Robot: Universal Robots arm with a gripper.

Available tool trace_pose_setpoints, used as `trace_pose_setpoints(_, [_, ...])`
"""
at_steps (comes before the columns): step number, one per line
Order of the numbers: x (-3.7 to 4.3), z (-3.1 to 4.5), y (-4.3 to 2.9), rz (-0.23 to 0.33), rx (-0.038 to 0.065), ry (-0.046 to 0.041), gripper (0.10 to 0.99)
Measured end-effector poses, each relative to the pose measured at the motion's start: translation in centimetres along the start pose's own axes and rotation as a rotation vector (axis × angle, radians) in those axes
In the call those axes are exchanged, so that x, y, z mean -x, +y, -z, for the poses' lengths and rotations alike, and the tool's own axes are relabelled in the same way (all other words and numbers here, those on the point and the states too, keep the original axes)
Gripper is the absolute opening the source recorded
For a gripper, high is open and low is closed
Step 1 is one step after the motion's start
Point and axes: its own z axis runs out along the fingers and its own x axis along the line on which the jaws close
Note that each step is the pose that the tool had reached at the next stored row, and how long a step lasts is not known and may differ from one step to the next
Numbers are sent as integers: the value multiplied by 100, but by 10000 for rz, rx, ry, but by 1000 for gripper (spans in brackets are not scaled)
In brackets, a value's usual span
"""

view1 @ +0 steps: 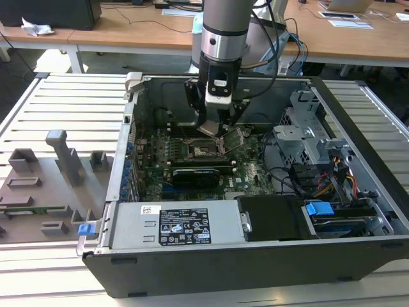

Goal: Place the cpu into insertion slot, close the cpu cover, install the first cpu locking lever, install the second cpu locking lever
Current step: 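Place the cpu into insertion slot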

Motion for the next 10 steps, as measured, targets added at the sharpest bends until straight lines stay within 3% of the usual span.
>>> trace_pose_setpoints(10, [1, -1, 1, -1399, 5, -2, 545])
